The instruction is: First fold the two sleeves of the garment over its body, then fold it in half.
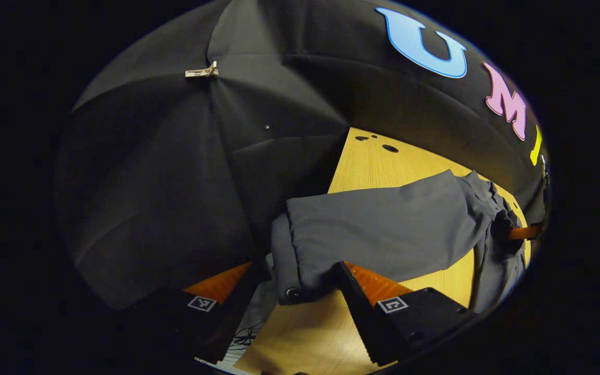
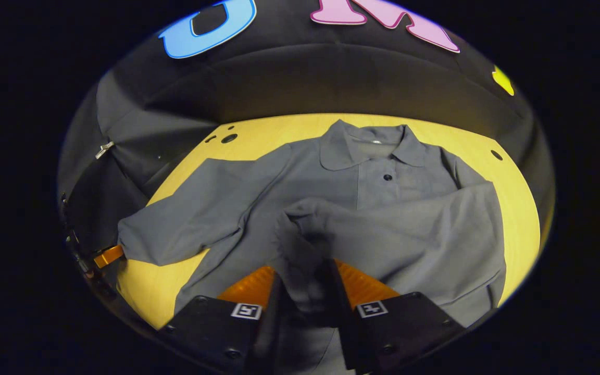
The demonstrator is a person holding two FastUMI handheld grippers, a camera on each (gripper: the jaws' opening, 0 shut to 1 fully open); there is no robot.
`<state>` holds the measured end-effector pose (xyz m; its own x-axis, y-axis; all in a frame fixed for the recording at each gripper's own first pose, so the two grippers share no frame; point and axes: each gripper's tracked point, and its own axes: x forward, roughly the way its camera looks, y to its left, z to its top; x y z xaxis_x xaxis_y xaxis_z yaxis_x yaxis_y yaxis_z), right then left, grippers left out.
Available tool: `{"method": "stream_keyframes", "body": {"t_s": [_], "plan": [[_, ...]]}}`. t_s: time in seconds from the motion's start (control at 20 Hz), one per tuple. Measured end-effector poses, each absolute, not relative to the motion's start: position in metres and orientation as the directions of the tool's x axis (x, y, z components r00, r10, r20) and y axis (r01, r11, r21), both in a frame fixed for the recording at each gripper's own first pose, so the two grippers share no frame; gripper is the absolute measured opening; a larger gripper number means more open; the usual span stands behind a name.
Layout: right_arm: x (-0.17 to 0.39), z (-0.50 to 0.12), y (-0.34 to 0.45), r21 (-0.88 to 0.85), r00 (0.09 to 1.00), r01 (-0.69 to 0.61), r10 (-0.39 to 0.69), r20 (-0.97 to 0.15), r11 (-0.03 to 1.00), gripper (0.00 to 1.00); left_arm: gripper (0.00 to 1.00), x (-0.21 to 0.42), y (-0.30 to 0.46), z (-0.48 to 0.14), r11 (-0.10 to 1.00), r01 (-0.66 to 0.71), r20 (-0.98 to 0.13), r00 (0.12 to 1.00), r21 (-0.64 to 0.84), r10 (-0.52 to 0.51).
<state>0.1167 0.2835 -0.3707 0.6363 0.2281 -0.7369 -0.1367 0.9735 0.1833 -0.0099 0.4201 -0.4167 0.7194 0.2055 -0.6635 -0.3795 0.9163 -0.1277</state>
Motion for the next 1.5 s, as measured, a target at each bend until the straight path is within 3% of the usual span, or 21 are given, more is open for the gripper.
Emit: {"method": "stream_keyframes", "body": {"t_s": [0.05, 0.45, 0.6, 0.65, 0.75, 0.9, 1.0, 1.2, 1.5], "plan": [[0.115, -0.362, 0.286, 0.193, 0.649, -0.146, 0.241, -0.722, 0.97, 0.58, 0.96, -0.01, 0.421, -0.42, 0.917, -0.377, -0.669, 0.716, -0.132, 0.198], [0.078, -0.286, 0.272, 0.26, 0.723, -0.199, 0.321, -0.612, 0.945, 0.59, 0.97, -0.002, 0.415, -0.428, 0.906, -0.369, -0.687, 0.714, -0.207, 0.134], [0.062, -0.271, 0.247, 0.251, 0.741, -0.183, 0.302, -0.6, 0.95, 0.59, 0.73, 0.002, 0.416, -0.43, 0.892, -0.406, -0.706, 0.69, -0.2, 0.156], [0.056, -0.271, 0.238, 0.245, 0.743, -0.172, 0.289, -0.603, 0.954, 0.59, 0.72, 0.004, 0.415, -0.429, 0.891, -0.414, -0.711, 0.682, -0.185, 0.169], [0.046, -0.268, 0.217, 0.245, 0.751, -0.141, 0.264, -0.605, 0.959, 0.59, 0.58, 0.004, 0.424, -0.426, 0.895, -0.431, -0.722, 0.655, -0.114, 0.224], [0.032, -0.269, 0.187, 0.232, 0.759, -0.093, 0.22, -0.613, 0.968, 0.59, 0.13, 0.002, 0.426, -0.417, 0.908, -0.417, -0.725, 0.637, -0.039, 0.261], [0.025, -0.268, 0.166, 0.204, 0.762, -0.077, 0.189, -0.619, 0.976, 0.59, 0.1, 0.006, 0.423, -0.397, 0.916, -0.401, -0.693, 0.667, -0.025, 0.273], [0.012, -0.268, 0.136, 0.202, 0.766, -0.047, 0.165, -0.621, 0.978, 0.59, 0.08, 0.034, 0.394, -0.323, 0.934, -0.328, -0.54, 0.816, -0.141, 0.205], [0.006, -0.269, 0.089, 0.203, 0.773, -0.023, 0.146, -0.617, 0.979, 0.59, 0.05, 0.056, 0.33, -0.241, 0.945, -0.265, -0.429, 0.889, -0.19, 0.163]]}}
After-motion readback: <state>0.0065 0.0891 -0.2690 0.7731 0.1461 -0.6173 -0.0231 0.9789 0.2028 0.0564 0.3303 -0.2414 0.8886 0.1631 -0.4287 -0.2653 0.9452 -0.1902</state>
